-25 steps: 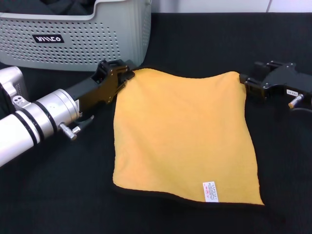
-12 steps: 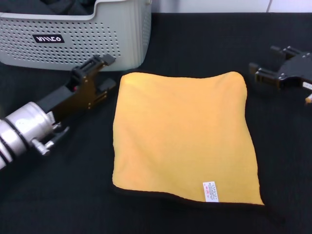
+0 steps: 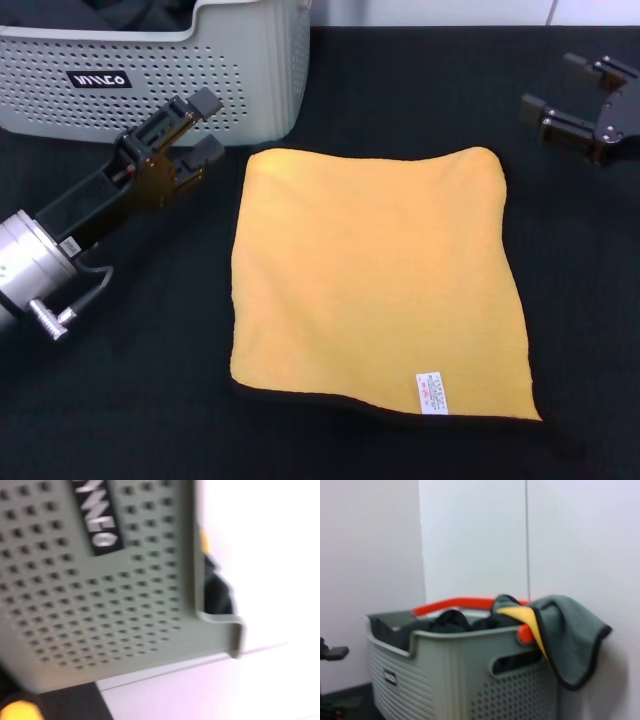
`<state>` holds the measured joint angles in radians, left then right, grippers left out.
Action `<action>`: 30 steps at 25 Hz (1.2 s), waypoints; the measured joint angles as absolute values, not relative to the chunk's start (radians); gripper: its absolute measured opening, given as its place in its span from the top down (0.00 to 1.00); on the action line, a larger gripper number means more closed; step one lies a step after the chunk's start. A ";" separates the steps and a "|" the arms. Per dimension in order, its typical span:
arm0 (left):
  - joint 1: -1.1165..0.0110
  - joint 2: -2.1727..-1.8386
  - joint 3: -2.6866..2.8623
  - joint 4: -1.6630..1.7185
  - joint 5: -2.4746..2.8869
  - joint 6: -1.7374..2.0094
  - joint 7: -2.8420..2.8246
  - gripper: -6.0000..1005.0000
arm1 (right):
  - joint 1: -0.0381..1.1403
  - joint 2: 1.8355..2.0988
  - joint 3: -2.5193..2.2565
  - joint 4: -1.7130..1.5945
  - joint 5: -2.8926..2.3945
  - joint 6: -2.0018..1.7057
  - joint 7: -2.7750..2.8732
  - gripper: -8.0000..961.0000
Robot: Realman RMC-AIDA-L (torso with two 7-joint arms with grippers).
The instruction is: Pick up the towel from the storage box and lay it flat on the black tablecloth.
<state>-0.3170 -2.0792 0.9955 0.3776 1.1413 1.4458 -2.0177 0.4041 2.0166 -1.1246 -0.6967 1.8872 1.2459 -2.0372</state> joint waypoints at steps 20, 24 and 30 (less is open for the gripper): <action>-0.259 -2.089 0.996 0.407 1.033 1.611 -1.250 0.13 | 0.470 2.014 -1.131 -0.763 1.824 1.354 -1.839 0.23; -0.260 -2.085 0.998 0.412 1.043 1.624 -1.201 0.13 | 0.502 2.014 -1.132 -0.780 1.759 1.386 -1.812 0.23; -0.263 -2.079 1.004 0.421 1.094 1.706 -1.074 0.13 | 0.510 2.015 -1.167 -0.811 1.745 1.403 -1.778 0.23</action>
